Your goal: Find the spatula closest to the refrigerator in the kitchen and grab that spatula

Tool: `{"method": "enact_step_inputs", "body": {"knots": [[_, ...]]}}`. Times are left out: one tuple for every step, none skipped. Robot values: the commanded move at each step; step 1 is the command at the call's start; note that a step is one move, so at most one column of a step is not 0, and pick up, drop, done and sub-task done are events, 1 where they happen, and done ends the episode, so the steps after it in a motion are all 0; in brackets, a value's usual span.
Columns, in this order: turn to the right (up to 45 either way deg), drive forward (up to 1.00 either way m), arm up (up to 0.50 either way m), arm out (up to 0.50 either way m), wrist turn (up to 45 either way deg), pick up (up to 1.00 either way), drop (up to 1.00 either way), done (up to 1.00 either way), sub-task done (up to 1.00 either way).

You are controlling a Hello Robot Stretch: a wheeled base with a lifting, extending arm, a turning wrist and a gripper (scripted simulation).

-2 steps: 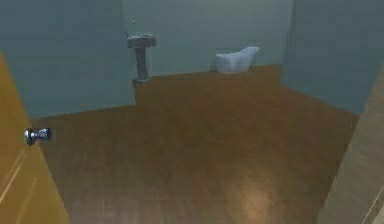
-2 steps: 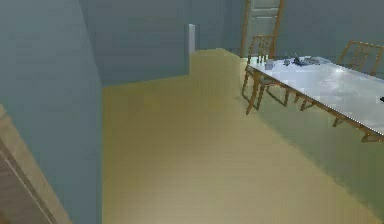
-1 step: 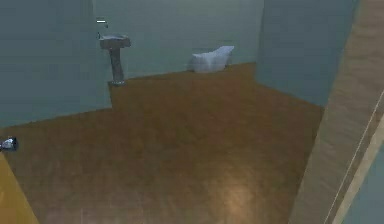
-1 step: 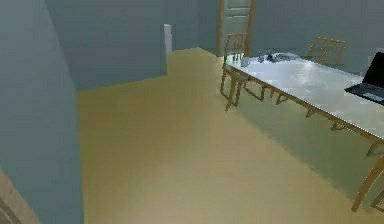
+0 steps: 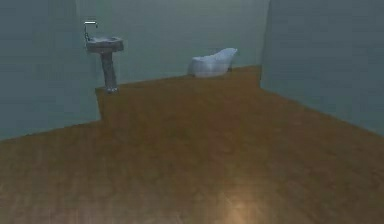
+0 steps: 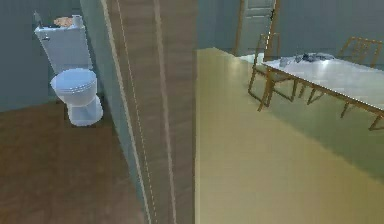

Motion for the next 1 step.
{"method": "enact_step_inputs", "body": {"knots": [[12.0,0.00,0.00,0.00,0.0,0.00,0.00,0.00,0.00]]}}
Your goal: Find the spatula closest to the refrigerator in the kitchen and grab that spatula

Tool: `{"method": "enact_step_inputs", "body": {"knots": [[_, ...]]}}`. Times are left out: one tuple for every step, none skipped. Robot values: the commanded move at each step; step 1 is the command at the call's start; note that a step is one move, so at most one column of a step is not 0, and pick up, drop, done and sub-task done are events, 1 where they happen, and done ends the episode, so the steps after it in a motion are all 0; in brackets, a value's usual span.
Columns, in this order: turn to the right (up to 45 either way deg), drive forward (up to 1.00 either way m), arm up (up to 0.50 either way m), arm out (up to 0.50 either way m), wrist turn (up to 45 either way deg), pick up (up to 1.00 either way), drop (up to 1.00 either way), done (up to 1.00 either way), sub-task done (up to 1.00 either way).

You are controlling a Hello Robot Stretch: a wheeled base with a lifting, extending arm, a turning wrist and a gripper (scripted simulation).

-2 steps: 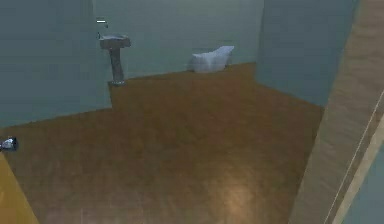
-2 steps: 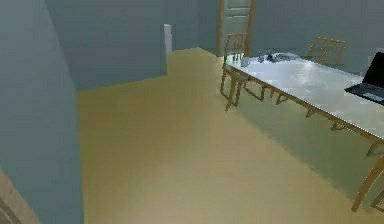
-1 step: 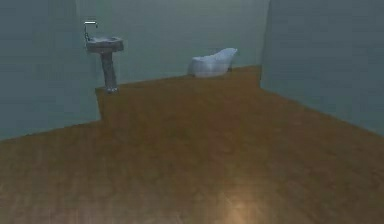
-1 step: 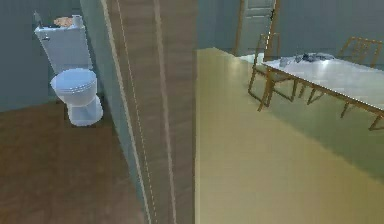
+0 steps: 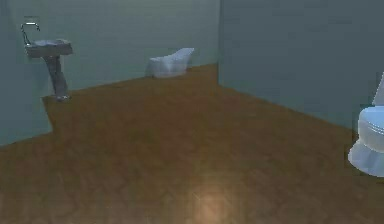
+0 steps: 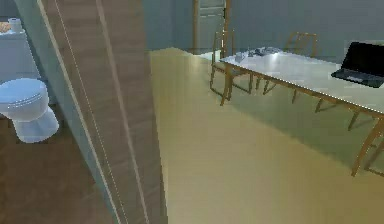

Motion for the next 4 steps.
{"method": "enact_step_inputs", "body": {"knots": [[0.0,1.00,0.00,0.00,0.0,0.00,0.00,0.00,0.00],[0.0,1.00,0.00,0.00,0.0,0.00,0.00,0.00,0.00],[0.0,1.00,0.00,0.00,0.0,0.00,0.00,0.00,0.00],[3.0,0.00,0.00,0.00,0.0,0.00,0.00,0.00,0.00]]}}
